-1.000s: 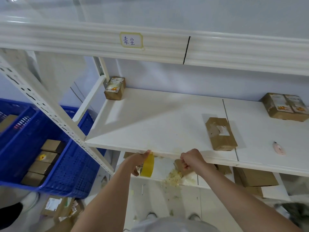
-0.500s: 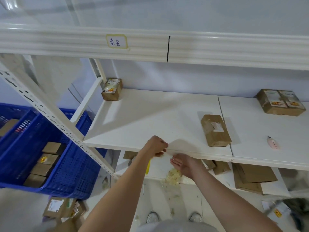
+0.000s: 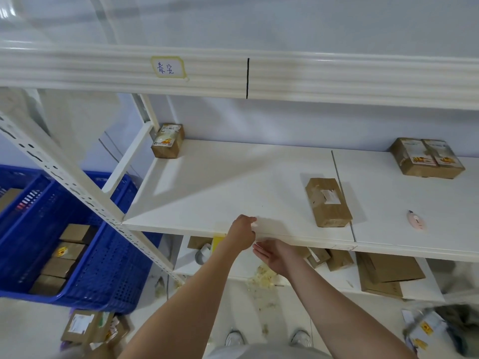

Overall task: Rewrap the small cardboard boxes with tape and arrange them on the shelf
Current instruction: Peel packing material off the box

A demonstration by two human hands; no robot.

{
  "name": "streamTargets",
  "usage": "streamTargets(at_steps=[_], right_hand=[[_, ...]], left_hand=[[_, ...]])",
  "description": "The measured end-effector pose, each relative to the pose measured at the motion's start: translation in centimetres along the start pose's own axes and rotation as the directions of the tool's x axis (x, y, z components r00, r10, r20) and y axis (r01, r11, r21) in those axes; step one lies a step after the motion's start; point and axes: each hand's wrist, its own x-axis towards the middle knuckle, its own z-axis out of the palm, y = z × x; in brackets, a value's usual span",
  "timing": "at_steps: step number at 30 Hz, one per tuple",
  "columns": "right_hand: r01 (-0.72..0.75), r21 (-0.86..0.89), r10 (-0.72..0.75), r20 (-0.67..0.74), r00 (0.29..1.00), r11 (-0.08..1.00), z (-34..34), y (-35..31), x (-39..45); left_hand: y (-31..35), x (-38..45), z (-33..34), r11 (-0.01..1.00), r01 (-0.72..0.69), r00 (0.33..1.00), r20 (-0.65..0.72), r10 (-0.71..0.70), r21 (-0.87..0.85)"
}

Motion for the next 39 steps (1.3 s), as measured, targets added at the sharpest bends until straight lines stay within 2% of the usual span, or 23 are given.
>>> streamTargets(at_steps=[3, 7, 10, 13, 14, 16, 17, 18, 19, 20, 22, 24, 27, 30, 31, 33, 35, 37, 39], right_hand=[[0.004, 0.025, -0.004, 0.014, 1.0, 1.0, 0.3, 0.0, -0.3], [0.046, 0.01, -0.046, -0.004, 0.999, 0.999, -0.1, -0.1, -0.1], [0.122, -0.188, -0.155, -0.171, 0.973, 0.975, -0.2, -0.6, -0.1], [0.207, -0.415, -0.349, -0.302, 0.887, 0.886, -0.5, -0.8, -0.3], [0.227, -0.485, -0.406, -0.303, 0.862, 0.844, -0.7, -0.7, -0.4], [0.268, -0.609, -0.512, -0.269, 0.816, 0.746, -0.8, -0.7, -0.5], [0.287, -0.654, -0.551, -0.239, 0.8, 0.7, -0.7, -0.9, -0.6], [0.303, -0.69, -0.577, -0.203, 0.791, 0.658, -0.5, -1.2, -0.8], [0.314, -0.713, -0.59, -0.171, 0.789, 0.627, -0.4, -1.5, -0.8], [0.316, -0.72, -0.586, -0.155, 0.795, 0.618, -0.3, -2.0, -0.8], [0.272, -0.714, -0.529, -0.16, 0.833, 0.645, -0.4, -2.7, -0.6], [0.195, -0.695, -0.429, -0.179, 0.886, 0.692, -0.9, -2.9, -0.6], [0.089, -0.657, -0.272, -0.182, 0.945, 0.748, -2.8, -1.9, -0.4], [0.016, -0.638, -0.15, -0.155, 0.976, 0.77, -5.1, -0.5, -0.1], [-0.001, -0.632, -0.119, -0.148, 0.982, 0.775, -5.7, -0.2, 0.0], [-0.011, -0.621, -0.098, -0.141, 0.985, 0.784, -6.6, 0.1, -0.2], [0.003, -0.616, -0.112, -0.138, 0.984, 0.787, -7.2, -0.1, -0.6], [0.01, -0.613, -0.118, -0.137, 0.983, 0.79, -7.4, -0.3, -0.8], [0.003, -0.61, -0.116, -0.146, 0.983, 0.792, -7.3, -0.5, -0.6]], left_hand=[[-0.1, 0.0, 1.0, 0.989, -0.061, 0.998, 0.035, 0.057, 0.136], [-0.5, 0.0, 2.3, 0.977, -0.112, 0.994, 0.016, 0.111, 0.183], [-0.7, 0.0, 2.7, 0.977, -0.153, 0.987, -0.023, 0.158, 0.15], [-0.8, -0.3, 2.4, 0.983, -0.155, 0.984, -0.074, 0.162, 0.093], [-0.8, -0.4, 2.4, 0.99, -0.137, 0.985, -0.105, 0.141, 0.038], [-1.0, -0.8, 2.6, 0.99, -0.009, 0.986, -0.166, -0.015, -0.142], [-1.1, -1.0, 2.8, 0.945, 0.096, 0.975, -0.163, -0.153, -0.312], [-1.2, -1.2, 3.2, 0.832, 0.2, 0.948, -0.114, -0.298, -0.517], [-1.1, -1.5, 3.6, 0.666, 0.296, 0.909, -0.013, -0.417, -0.685], [-1.0, -1.8, 4.0, 0.501, 0.36, 0.876, 0.101, -0.471, -0.787], [-0.9, -1.9, 4.9, 0.306, 0.422, 0.853, 0.259, -0.454, -0.853], [-1.0, -1.9, 5.1, 0.211, 0.447, 0.855, 0.345, -0.388, -0.869], [-1.3, -1.3, 5.3, 0.08, 0.448, 0.85, 0.397, -0.346, -0.89], [-1.8, -0.6, 5.9, -0.222, 0.346, 0.847, 0.405, -0.343, -0.912], [-2.1, -0.2, 6.2, -0.287, 0.314, 0.844, 0.404, -0.353, -0.905], [-2.6, 0.2, 6.7, -0.346, 0.289, 0.839, 0.41, -0.356, -0.893], [-3.0, 0.6, 7.1, -0.348, 0.299, 0.851, 0.413, -0.325, -0.889], [-3.1, 0.7, 7.3, -0.291, 0.34, 0.854, 0.423, -0.302, -0.894], [-2.9, 0.6, 7.3, -0.175, 0.382, 0.85, 0.419, -0.318, -0.907]])
